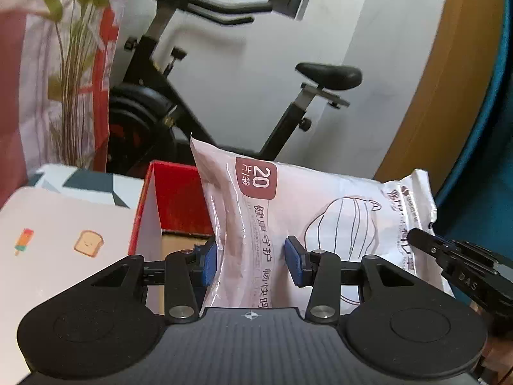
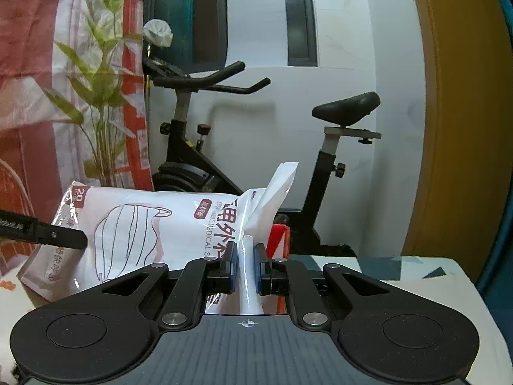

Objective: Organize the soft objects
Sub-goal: 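Lift the white mask bag with the right gripper and release it into the box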

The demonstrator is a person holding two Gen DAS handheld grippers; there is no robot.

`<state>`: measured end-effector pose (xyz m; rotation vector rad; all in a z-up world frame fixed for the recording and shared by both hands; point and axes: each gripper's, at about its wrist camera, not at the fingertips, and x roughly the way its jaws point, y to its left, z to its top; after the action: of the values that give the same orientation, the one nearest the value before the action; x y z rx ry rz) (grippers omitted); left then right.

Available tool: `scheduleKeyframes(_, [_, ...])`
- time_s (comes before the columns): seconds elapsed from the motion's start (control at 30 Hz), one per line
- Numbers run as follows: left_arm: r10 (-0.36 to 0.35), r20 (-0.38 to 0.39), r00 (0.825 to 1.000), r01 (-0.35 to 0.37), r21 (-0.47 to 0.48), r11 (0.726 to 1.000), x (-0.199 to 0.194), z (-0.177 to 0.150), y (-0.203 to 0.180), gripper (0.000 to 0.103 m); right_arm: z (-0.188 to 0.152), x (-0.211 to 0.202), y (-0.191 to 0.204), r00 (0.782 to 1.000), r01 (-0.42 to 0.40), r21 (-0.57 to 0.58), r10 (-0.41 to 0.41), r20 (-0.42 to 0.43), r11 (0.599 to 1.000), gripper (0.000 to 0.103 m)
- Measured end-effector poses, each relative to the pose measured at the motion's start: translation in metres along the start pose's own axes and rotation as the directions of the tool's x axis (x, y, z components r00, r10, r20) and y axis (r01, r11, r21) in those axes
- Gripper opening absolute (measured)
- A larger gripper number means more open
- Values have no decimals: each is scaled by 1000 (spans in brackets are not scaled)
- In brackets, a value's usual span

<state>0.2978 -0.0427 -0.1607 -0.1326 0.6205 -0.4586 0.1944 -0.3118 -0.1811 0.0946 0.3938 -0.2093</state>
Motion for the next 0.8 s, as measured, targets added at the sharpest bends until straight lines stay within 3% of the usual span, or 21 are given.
scheduleKeyframes(0.2, [16, -72, 997, -14, 23, 1000, 29, -1, 10, 49, -13, 23, -7, 999, -17, 21, 18, -48, 1000, 10])
scheduleKeyframes(0.4, [78, -118, 990, -71, 63, 995, 35, -6, 17, 52, -20, 34, -5, 993, -39, 14, 41, -112, 999, 10])
scheduleKeyframes(0.63, [83, -97, 992, -73, 95, 993, 26, -5, 15, 51, -19, 42, 5, 979, -85, -5, 83, -185, 996, 10])
scheduleKeyframes(0.8, [77, -81, 994, -71, 76, 995, 24, -4, 16, 51, -12, 55, 27, 955, -134, -14, 125, -269, 991, 10])
